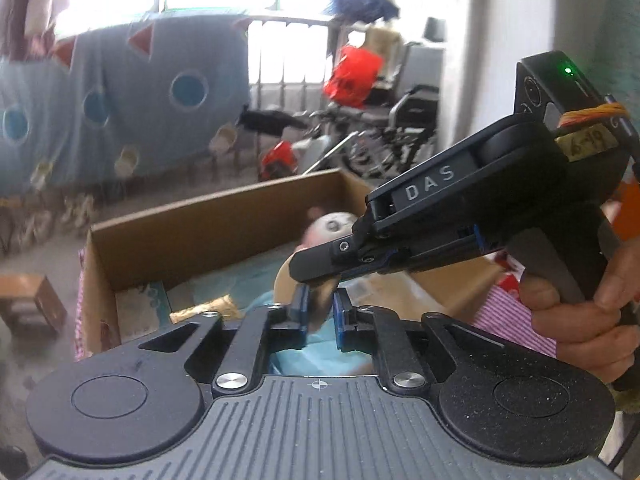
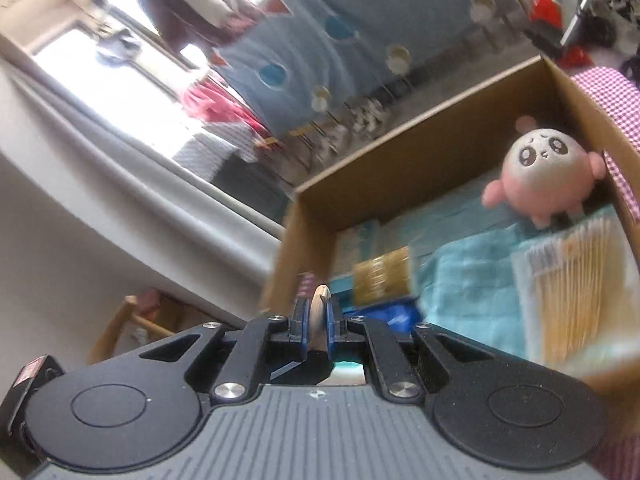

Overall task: Organize soft objects
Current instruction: 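Lower the beige pad into the box and open the right gripper, then move the right gripper to the white tape roll and grasp it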

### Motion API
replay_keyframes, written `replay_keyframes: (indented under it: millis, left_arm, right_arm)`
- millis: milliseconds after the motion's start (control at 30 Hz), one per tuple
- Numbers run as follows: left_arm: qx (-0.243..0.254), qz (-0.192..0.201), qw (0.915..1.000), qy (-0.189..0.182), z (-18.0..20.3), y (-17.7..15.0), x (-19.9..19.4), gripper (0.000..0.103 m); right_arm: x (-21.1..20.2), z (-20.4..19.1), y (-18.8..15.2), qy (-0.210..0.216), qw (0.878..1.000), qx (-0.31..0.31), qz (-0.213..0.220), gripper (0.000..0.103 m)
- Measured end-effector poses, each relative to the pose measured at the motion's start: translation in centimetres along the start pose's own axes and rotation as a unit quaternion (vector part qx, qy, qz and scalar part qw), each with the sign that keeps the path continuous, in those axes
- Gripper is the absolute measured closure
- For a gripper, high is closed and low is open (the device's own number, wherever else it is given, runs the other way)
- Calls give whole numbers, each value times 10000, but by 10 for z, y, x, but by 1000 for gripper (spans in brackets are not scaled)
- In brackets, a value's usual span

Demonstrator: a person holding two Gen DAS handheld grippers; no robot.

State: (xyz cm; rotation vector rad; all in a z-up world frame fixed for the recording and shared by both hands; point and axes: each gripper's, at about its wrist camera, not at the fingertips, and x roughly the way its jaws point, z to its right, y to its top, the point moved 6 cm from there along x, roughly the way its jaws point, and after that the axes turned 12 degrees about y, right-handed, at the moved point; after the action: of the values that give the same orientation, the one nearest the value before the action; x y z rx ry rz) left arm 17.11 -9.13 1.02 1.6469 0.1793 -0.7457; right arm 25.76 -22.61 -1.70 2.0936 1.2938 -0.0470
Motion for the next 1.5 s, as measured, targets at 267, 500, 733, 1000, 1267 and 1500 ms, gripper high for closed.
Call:
replay_keyframes:
  millis: [267,500,733,1000,1267,1500]
  left_arm:
    - [-625,-246,9977,32,-35,-11,8,78]
    - [-1102,-251,9934,172,-62,-18,-1,53]
    - [-1378,27,9898,351,-79,-17,-25,16]
    - [-1147,306,9923,361,-67,-17,-52,5]
    - [-969,-88,9950,-207,-44,-42,-69,3]
    - [-420,-515,9966,-492,-3,-81,-56,3]
  right_arm:
    - [68,59,56,-621,9963,334,-491,96]
    - [125,93,74,-939,9909,395,-877,95]
    - [139,108,74,-1745,9786,-105,-1089,83]
    - [82,60,79,-1560,9854,-495,-475,45]
    - [-50,-18,24,-298,9951,-893,301,39]
    - [-103,-10,-57,-229,9952,-892,336,38]
